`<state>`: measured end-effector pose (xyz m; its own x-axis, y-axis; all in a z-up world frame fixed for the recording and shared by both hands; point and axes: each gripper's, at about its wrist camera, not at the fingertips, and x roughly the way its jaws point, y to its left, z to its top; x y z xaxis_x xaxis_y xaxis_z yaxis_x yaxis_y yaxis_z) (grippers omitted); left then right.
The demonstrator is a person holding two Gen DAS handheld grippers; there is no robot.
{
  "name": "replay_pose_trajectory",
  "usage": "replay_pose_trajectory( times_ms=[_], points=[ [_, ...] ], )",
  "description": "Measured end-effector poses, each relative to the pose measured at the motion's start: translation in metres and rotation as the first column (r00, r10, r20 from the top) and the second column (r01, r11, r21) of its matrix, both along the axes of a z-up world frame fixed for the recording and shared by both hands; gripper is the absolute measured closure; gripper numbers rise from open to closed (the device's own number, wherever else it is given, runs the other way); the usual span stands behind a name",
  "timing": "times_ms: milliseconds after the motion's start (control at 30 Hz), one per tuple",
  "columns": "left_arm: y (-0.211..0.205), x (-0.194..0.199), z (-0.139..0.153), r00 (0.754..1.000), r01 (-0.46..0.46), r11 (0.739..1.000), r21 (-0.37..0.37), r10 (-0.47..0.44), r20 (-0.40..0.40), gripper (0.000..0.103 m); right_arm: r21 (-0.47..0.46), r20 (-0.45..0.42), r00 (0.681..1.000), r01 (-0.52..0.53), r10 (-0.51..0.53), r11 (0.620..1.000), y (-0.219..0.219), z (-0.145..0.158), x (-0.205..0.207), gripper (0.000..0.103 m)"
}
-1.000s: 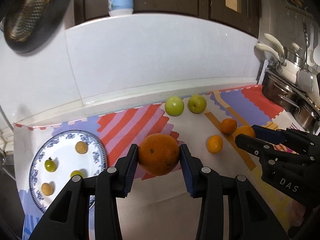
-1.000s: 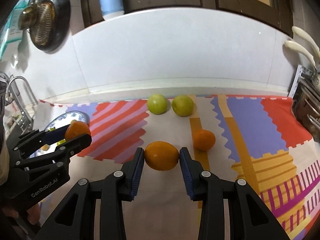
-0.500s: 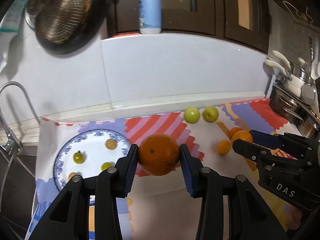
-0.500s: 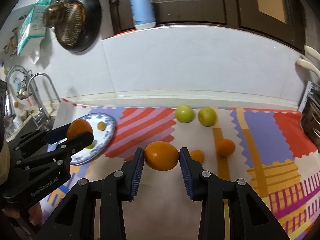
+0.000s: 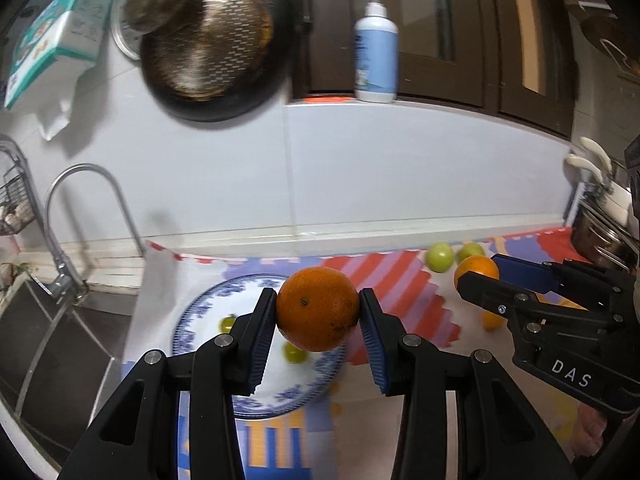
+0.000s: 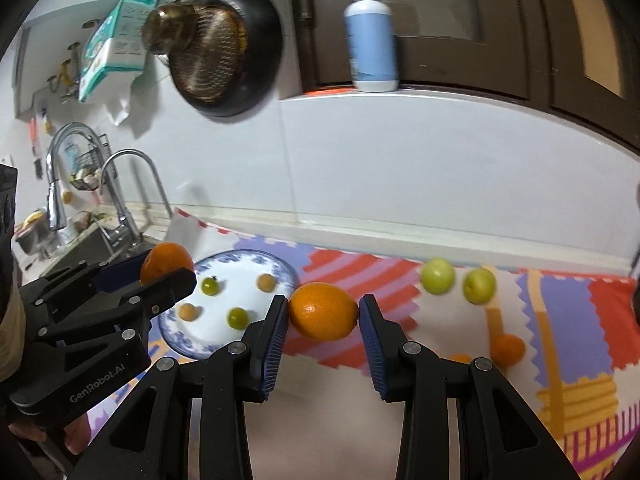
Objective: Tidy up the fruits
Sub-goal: 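Carry both oranges in the two tools over the blue-patterned plate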
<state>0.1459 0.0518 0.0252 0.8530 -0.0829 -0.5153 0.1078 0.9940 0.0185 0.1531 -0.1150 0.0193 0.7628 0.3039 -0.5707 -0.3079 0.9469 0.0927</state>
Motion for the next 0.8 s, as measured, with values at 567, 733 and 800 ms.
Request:
replay_pose_trajectory(
  times_ms=[567, 733, 800],
  points=[
    [0.077, 0.032, -0.023, 0.991, -0.115, 0.993, 0.039, 0.118, -0.067, 0.062, -0.026, -0.069, 0.983, -0.171, 0.169, 0.985, 0.092, -0.026, 0.062, 0.065],
    [0.091, 0.047, -0.04, 0.986, -0.127, 0.991, 0.036, 0.13, -0.105, 0.062, -0.04, -0.109, 0.974, -0.205, 0.199, 0.978, 0.11, -0.045, 0.08, 0.065],
    [0.095, 0.053, -0.048, 0.984, -0.126, 0.991, 0.04, 0.13, -0.125, 0.062, -0.048, -0.123, 0.97, -0.215, 0.208, 0.975, 0.117, -0.052, 0.086, 0.065]
  ],
)
